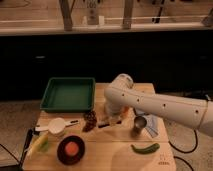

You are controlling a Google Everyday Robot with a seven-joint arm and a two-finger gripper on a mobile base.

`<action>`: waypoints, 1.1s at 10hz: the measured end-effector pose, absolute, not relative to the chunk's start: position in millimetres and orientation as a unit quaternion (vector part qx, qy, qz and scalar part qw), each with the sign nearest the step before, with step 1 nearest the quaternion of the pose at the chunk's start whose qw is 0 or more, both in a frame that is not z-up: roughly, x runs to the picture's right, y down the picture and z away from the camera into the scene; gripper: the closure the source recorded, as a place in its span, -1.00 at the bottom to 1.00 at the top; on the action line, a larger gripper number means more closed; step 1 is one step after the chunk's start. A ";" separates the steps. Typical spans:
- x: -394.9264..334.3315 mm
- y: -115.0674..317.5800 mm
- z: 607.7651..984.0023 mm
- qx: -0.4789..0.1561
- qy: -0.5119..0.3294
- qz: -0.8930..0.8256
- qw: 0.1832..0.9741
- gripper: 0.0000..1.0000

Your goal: Place eraser in tray

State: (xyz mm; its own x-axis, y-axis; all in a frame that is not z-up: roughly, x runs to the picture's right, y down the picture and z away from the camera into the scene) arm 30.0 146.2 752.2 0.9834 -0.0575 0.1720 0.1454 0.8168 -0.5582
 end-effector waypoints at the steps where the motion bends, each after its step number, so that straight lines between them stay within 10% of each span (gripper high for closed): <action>1: 25.0 141.6 753.4 -0.297 -0.076 -0.056 0.950 1.00; 11: -8.9 105.0 780.1 -0.301 -0.084 -0.100 0.945 1.00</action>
